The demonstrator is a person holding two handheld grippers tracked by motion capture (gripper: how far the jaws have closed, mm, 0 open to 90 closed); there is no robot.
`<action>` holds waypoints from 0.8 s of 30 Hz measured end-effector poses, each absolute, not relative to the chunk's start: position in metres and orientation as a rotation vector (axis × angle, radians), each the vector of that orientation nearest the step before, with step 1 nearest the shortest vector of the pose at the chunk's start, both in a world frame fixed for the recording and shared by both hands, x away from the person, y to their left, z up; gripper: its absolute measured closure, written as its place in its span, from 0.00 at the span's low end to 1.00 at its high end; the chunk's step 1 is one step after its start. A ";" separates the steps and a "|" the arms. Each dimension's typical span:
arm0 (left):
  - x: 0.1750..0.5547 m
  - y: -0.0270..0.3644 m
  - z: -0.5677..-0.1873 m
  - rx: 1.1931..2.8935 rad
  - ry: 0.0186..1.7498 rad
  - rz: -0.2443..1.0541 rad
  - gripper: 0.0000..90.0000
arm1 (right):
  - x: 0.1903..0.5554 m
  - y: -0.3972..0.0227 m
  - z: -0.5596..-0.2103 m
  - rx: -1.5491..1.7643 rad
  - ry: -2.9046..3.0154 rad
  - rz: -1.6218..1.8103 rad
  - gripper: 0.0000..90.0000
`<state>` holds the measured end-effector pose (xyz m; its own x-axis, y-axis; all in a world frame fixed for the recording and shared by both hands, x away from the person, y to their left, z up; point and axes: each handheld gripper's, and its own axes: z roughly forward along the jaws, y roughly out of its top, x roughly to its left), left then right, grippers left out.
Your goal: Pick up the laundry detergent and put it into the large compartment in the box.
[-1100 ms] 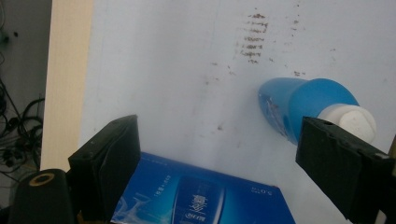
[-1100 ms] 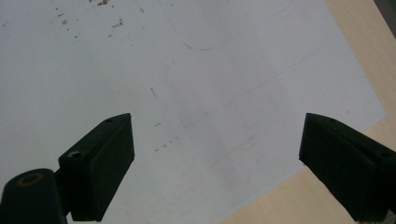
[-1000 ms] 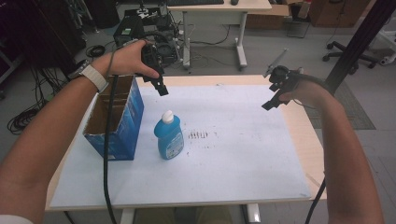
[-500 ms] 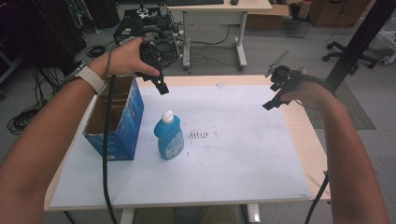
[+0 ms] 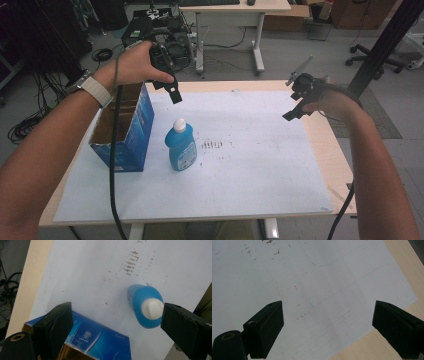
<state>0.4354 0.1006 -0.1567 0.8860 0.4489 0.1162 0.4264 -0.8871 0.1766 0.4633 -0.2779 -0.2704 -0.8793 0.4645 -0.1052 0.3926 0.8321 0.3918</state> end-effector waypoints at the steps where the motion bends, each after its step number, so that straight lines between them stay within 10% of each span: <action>1: 0.432 0.099 -0.156 2.900 0.721 0.236 0.10 | 0.462 -0.279 -0.272 0.670 2.810 0.542 0.11; 24: 0.401 0.088 -0.157 2.829 0.900 0.291 0.07 | 0.457 -0.280 -0.275 0.640 2.800 0.573 0.11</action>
<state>0.4006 0.0880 -0.1566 0.8000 0.5844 0.1359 0.5535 -0.8063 0.2086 0.4575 -0.2796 -0.2747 -0.8830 0.4545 -0.1175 0.3717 0.8298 0.4163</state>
